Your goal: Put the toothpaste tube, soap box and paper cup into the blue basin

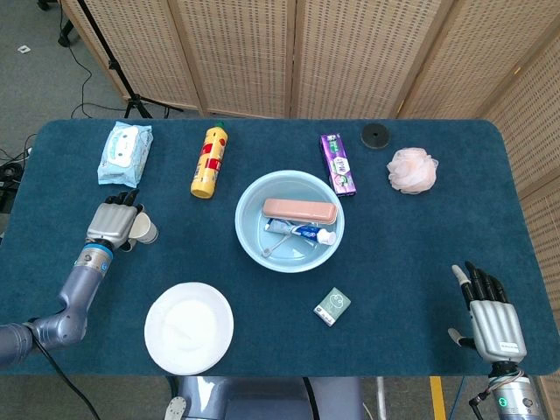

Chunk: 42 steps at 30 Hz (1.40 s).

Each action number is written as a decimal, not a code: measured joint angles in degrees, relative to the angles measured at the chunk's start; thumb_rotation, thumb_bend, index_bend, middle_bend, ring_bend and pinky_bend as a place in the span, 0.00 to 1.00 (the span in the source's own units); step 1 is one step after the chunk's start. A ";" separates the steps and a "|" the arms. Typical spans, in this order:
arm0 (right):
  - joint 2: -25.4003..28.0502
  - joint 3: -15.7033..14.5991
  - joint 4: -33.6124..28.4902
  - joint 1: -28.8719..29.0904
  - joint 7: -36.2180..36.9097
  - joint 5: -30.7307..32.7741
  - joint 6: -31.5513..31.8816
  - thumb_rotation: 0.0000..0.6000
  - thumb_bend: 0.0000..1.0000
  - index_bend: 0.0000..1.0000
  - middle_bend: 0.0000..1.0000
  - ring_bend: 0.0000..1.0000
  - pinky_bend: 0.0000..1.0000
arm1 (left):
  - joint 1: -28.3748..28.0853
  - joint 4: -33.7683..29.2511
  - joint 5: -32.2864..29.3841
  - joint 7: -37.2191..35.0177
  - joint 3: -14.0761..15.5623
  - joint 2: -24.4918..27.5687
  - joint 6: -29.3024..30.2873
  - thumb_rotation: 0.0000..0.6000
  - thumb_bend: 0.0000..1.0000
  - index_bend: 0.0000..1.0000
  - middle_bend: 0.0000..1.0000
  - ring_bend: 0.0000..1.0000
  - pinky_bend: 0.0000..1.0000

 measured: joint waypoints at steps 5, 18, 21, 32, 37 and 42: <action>0.01 0.19 -0.07 -0.15 0.01 0.00 -0.18 1.00 0.13 0.00 0.00 0.00 0.07 | 0.20 -0.77 0.33 -0.45 -0.64 0.61 0.71 1.00 0.33 0.35 0.03 0.05 0.15; 0.17 0.62 -0.28 -0.45 0.27 0.07 -0.64 1.00 0.13 0.00 0.00 0.00 0.08 | -0.11 -9.78 1.94 -3.04 -4.74 8.46 2.93 1.00 0.33 0.36 0.03 0.05 0.15; 0.24 0.66 -0.33 -0.53 0.33 -0.05 -0.60 1.00 0.13 0.00 0.00 0.00 0.08 | -0.23 -12.74 2.97 -3.68 -5.55 9.77 3.22 1.00 0.33 0.35 0.03 0.05 0.15; 0.81 1.09 -0.50 -0.84 1.43 -0.05 -0.54 1.00 0.13 0.00 0.00 0.00 0.08 | -1.76 -23.20 11.70 -2.82 -8.89 9.24 9.99 1.00 0.33 0.36 0.03 0.05 0.15; 1.15 1.28 -0.56 -0.94 2.23 -0.06 -0.61 1.00 0.13 0.00 0.00 0.00 0.08 | -3.56 -25.10 12.74 0.45 -10.08 5.74 12.75 1.00 0.33 0.36 0.03 0.05 0.15; 1.69 1.50 -0.92 -1.22 3.01 0.02 -0.37 1.00 0.13 0.00 0.00 0.00 0.07 | -5.85 -25.28 12.16 4.98 -10.73 1.02 15.03 1.00 0.33 0.36 0.03 0.05 0.15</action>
